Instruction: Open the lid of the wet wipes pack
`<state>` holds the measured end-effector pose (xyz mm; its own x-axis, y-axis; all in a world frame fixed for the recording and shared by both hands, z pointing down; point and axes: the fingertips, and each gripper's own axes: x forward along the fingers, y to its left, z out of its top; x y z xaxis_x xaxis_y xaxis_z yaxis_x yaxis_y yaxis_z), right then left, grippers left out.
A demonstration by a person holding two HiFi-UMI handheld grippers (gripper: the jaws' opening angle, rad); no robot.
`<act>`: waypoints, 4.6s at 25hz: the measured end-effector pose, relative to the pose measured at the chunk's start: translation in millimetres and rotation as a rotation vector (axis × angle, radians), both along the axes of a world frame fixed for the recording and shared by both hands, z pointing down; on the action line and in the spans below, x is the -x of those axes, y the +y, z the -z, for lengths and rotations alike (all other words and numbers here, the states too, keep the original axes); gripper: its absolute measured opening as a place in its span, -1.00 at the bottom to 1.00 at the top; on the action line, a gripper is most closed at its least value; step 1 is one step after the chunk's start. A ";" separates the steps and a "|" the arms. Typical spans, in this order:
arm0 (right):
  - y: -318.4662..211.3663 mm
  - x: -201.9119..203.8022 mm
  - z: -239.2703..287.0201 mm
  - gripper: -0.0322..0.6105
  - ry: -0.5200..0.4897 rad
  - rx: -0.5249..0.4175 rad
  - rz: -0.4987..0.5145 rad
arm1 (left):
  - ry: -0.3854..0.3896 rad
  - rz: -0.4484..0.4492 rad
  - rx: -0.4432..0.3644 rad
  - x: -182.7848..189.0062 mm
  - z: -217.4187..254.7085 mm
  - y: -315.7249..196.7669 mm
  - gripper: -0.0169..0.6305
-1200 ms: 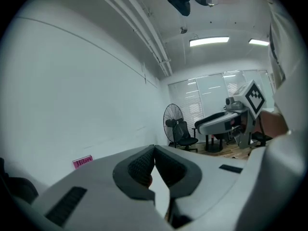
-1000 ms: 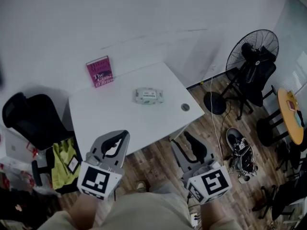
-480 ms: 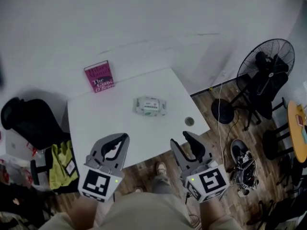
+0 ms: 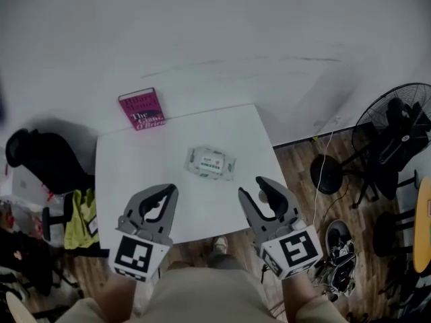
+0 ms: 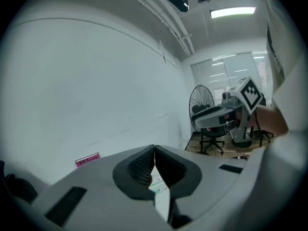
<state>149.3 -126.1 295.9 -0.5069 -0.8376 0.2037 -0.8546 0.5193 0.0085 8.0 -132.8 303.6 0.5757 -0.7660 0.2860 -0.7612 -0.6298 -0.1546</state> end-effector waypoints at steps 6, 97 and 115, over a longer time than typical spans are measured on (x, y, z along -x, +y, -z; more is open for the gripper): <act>-27.5 -21.7 1.3 -0.38 0.007 -0.020 0.048 | -0.008 0.078 0.009 -15.2 -6.3 -14.8 -0.88; -165.0 77.9 -360.9 -0.73 0.816 0.286 0.288 | -0.177 -0.072 0.621 -25.0 -384.0 -166.1 -0.88; -253.7 37.2 -321.4 -0.74 0.502 0.236 0.033 | -0.170 -0.083 0.602 -26.0 -384.2 -165.5 -0.88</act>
